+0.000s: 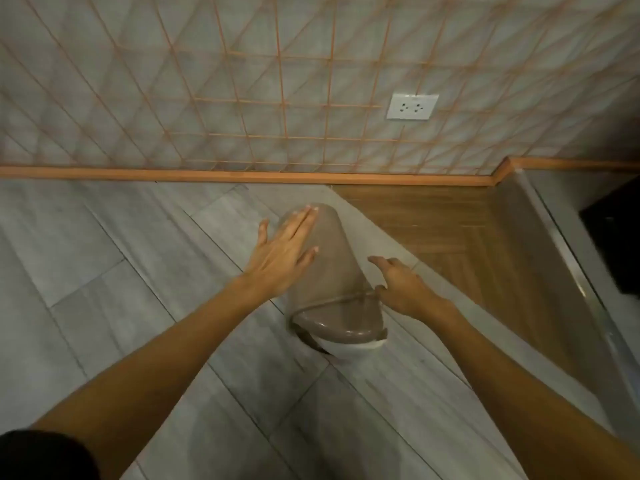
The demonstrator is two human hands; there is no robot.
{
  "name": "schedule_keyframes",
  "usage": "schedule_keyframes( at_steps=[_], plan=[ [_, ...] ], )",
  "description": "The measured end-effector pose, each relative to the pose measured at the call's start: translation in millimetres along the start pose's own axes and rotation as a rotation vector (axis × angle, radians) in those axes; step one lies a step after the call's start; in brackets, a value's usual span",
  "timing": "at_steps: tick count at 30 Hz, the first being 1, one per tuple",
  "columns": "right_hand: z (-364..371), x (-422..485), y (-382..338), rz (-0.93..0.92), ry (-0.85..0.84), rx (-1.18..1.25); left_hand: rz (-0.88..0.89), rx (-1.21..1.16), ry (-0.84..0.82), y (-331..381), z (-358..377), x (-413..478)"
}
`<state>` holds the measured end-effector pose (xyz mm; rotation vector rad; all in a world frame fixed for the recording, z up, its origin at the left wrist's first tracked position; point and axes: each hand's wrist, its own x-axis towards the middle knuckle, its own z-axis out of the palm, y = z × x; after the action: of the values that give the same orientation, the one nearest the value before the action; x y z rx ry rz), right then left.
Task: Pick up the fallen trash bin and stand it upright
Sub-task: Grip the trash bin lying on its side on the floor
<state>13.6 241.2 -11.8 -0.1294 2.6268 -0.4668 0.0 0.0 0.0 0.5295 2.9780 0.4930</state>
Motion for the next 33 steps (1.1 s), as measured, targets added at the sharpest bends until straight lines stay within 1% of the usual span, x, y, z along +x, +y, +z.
schedule_keyframes(
  at_steps=[2, 5, 9, 13, 15, 21, 26, 29, 33],
  plan=[
    [10.3, 7.4, 4.7, 0.016, -0.064, 0.052, 0.012, 0.026, -0.021, -7.6, 11.2, -4.0],
    [22.7, 21.8, 10.9, 0.039, -0.103, 0.11, 0.04, 0.056, -0.067, -22.6, 33.2, -10.5],
    [35.6, 23.8, 11.1, 0.061, -0.111, 0.123, 0.007, -0.016, -0.174, -25.4, 44.4, -22.4],
    [48.8, 18.4, 13.2, 0.057, -0.074, 0.064, -0.03, 0.032, -0.326, -16.8, 56.0, -43.5],
    [55.6, 16.5, 14.2, 0.063, -0.046, 0.046, -0.066, 0.055, -0.345, -15.1, 65.6, -50.3],
    [67.5, 19.7, 12.8, 0.072, 0.058, 0.024, -0.127, -0.045, -0.355, -24.4, 87.4, -54.7],
    [57.8, 19.1, 15.2, 0.029, 0.088, 0.112, -0.098, -0.208, -0.275, -39.3, 88.0, -54.8],
    [47.9, 18.5, 17.6, 0.01, 0.096, 0.181, -0.108, -0.35, -0.149, -48.5, 74.6, -48.4],
    [30.4, 15.9, 15.3, 0.007, 0.144, 0.332, -0.185, -0.555, 0.032, -51.4, 49.0, -31.9]
  ],
)
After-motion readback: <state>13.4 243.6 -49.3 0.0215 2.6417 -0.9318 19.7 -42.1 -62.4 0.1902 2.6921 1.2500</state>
